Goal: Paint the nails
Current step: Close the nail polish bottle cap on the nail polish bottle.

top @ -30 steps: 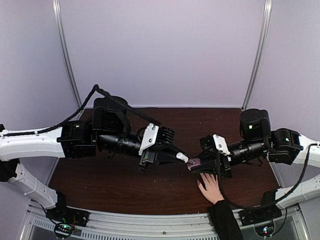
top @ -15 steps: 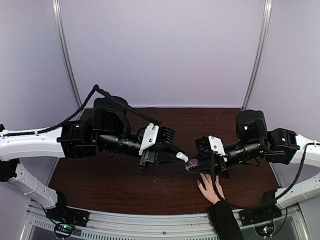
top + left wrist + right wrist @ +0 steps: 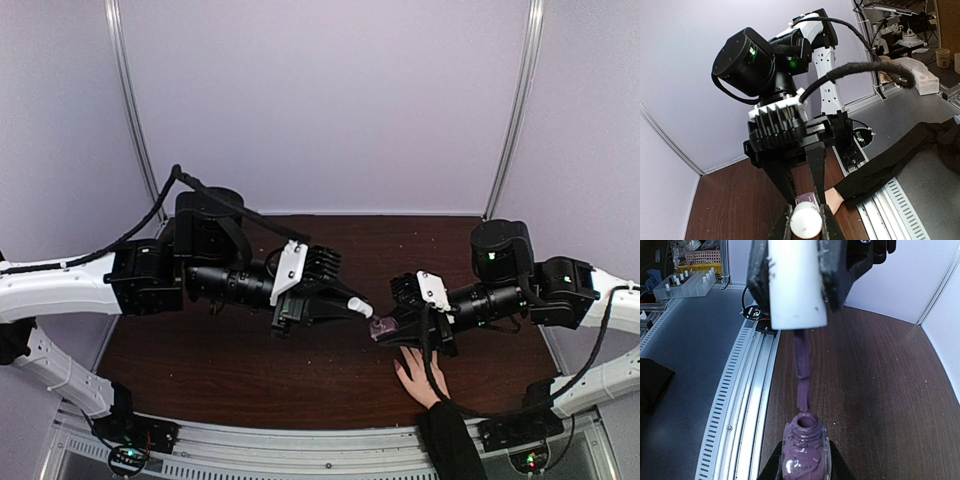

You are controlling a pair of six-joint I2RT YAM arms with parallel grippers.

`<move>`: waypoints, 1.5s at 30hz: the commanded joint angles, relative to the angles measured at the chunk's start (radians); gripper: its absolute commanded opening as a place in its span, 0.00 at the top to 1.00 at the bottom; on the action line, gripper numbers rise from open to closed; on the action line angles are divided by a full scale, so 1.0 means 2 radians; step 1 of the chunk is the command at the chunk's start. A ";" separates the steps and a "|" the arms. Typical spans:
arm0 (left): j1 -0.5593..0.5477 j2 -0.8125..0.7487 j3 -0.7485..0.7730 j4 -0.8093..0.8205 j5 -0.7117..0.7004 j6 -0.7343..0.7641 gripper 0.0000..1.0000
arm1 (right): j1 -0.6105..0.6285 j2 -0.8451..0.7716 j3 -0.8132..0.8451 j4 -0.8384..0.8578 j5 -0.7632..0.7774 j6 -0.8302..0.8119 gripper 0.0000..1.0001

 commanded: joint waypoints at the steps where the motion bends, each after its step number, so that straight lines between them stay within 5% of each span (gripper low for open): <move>1: -0.002 -0.004 -0.002 0.027 -0.002 0.002 1.00 | 0.003 -0.005 0.004 0.016 0.007 0.004 1.00; 45: -0.002 0.003 -0.011 0.028 -0.013 -0.008 1.00 | 0.003 -0.010 0.000 0.015 0.011 0.003 1.00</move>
